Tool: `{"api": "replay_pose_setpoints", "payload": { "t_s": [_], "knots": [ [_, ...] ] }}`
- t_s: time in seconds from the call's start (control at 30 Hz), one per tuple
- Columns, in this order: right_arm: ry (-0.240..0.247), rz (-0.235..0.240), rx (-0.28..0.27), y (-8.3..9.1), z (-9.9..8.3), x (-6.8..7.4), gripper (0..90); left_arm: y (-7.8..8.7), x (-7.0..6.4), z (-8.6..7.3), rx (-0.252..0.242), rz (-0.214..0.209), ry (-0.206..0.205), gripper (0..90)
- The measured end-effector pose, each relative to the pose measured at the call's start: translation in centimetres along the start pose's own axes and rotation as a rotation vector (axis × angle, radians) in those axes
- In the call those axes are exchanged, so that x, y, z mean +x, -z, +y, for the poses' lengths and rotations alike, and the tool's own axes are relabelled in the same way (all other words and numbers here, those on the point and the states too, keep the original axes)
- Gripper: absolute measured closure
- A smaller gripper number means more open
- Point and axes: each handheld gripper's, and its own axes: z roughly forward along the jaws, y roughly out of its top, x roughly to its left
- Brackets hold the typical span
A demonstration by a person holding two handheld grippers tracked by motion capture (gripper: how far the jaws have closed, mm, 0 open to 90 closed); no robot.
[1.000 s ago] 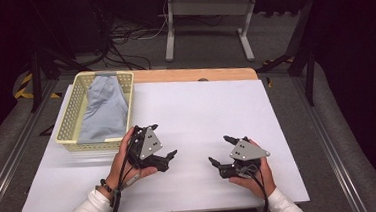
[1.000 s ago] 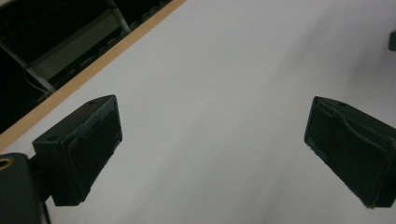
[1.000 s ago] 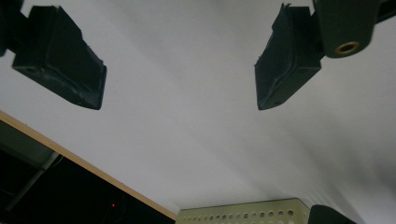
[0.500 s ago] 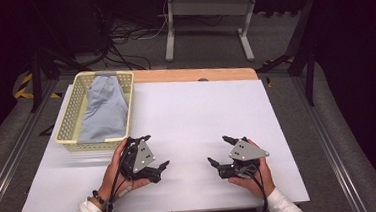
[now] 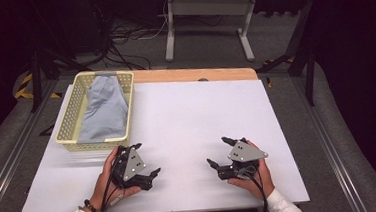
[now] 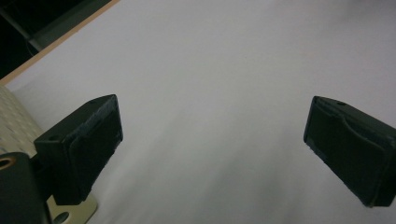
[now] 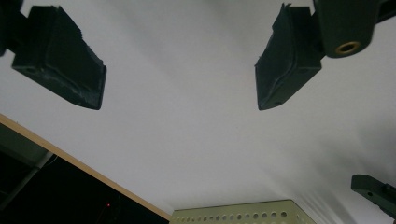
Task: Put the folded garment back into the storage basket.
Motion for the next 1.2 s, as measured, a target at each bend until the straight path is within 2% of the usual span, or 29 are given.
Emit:
{"api": "replay_pose_setpoints", "payload": {
  "t_s": [0.23,0.27,0.37,0.6,0.97,1.2],
  "knots": [
    [0.005,0.004,-0.002,0.0,-0.1,0.1,17.1,0.4,0.3,-0.7,0.012,0.005,0.014,5.0],
    [0.004,0.004,-0.001,0.0,-0.1,0.0,17.1,0.5,0.3,-0.9,0.011,0.001,0.031,5.1],
    [0.007,0.005,0.0,-0.1,-0.1,0.1,17.1,0.8,0.3,-1.1,0.013,0.004,0.032,5.0],
    [0.007,0.008,0.0,-0.2,0.0,0.1,17.1,1.1,0.6,-1.6,0.018,-0.006,0.061,4.7],
    [0.006,0.001,-0.006,-0.2,0.1,0.2,16.9,1.3,0.6,-1.6,0.017,-0.011,0.052,4.6],
    [-0.018,-0.01,-0.01,-0.4,-0.1,0.0,11.4,1.3,0.6,-1.6,0.012,-0.012,0.055,4.6]
  ]
}}
